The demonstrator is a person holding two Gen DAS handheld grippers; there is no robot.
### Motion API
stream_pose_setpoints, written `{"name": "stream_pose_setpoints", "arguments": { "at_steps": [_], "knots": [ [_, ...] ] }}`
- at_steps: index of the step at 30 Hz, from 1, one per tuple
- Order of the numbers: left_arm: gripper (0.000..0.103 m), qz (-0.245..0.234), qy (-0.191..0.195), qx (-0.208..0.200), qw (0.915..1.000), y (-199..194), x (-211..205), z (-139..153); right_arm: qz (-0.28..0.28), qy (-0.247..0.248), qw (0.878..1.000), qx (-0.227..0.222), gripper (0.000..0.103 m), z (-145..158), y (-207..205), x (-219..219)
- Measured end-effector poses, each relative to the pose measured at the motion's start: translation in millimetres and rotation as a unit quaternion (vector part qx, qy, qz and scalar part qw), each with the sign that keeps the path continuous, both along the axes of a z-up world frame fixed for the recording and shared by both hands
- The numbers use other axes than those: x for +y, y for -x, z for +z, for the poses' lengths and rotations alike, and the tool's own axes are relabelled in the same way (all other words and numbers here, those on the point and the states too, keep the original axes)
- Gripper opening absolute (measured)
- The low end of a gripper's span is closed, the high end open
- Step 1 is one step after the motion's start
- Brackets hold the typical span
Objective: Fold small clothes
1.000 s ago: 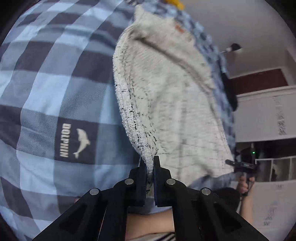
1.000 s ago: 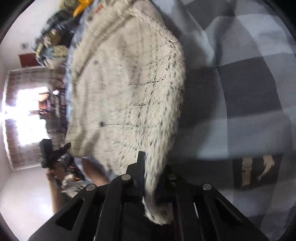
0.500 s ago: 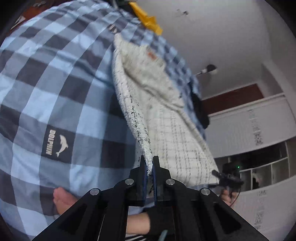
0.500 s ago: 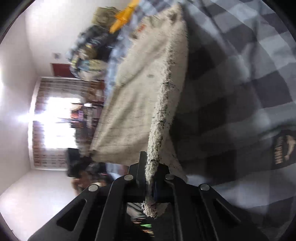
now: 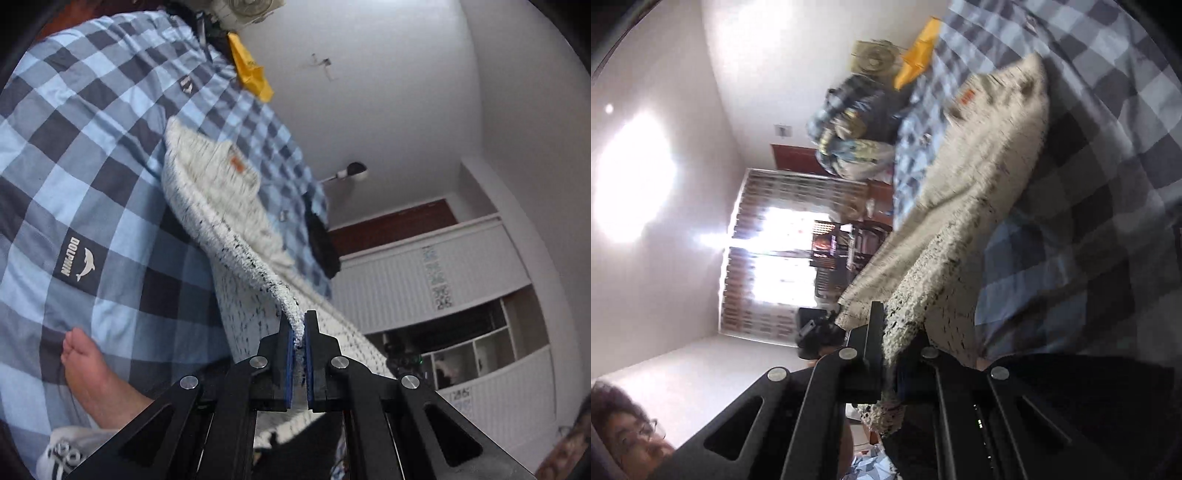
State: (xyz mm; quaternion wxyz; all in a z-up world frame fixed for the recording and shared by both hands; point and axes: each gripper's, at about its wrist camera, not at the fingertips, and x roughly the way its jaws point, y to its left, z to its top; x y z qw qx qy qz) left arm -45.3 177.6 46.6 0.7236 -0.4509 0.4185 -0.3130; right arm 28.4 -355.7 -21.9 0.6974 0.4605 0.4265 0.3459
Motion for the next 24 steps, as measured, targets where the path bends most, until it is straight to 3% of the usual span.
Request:
{"name": "stream_pose_setpoints", "arguments": {
  "at_steps": [6,11,15,18,24],
  "knots": [
    [0.004,0.015,0.020,-0.003,0.9997,29,12,5,-0.022,0.008,1.000,0.010,0.002,14,28,-3],
    [0.004,0.039,0.022,-0.004,0.9990,13,16,5,-0.035,0.028,0.999,-0.003,0.002,25,7,-5],
    [0.004,0.074,0.020,0.030,0.9966,-36,15,-12,-0.079,0.033,0.996,0.039,0.002,13,-39,-29],
    [0.004,0.087,-0.009,0.053,0.9948,-86,10,-25,-0.101,0.043,0.992,0.067,0.002,3,-93,-45],
    [0.004,0.100,-0.094,0.065,0.9884,-185,2,-28,-0.115,0.118,0.984,0.061,0.002,8,-175,-55]
  ]
}}
